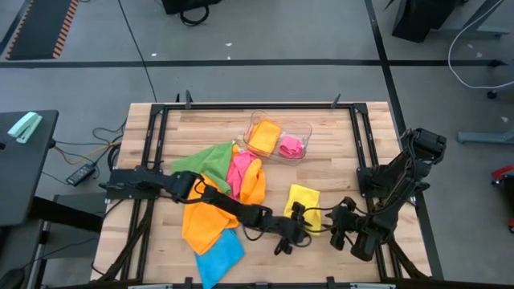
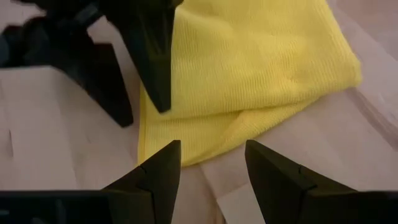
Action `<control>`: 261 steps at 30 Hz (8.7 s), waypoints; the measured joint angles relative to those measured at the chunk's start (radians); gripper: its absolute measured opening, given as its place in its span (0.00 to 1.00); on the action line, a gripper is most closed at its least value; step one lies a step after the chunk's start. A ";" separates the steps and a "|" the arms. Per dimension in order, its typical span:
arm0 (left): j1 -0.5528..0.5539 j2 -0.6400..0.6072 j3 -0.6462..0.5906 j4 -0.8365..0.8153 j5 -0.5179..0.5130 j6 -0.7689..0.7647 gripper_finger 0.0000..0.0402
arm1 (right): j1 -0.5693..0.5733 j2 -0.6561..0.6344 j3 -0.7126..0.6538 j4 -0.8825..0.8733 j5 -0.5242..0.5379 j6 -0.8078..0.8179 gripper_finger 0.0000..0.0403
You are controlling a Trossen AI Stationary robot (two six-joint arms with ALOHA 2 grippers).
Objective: Fold microfiber towels
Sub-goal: Fold the yellow microfiber cloth
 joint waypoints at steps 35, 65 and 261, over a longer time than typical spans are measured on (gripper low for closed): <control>-0.005 0.008 0.092 -0.222 -0.154 -0.034 0.14 | 0.002 0.001 0.000 0.159 0.019 -0.138 0.47; -0.020 0.010 0.374 -0.674 -0.204 -0.117 0.02 | -0.026 0.149 0.002 0.149 -0.146 -0.070 0.47; -0.166 -0.252 0.151 -0.855 0.089 -0.197 0.27 | -0.175 0.201 0.001 0.445 -0.093 -0.904 0.47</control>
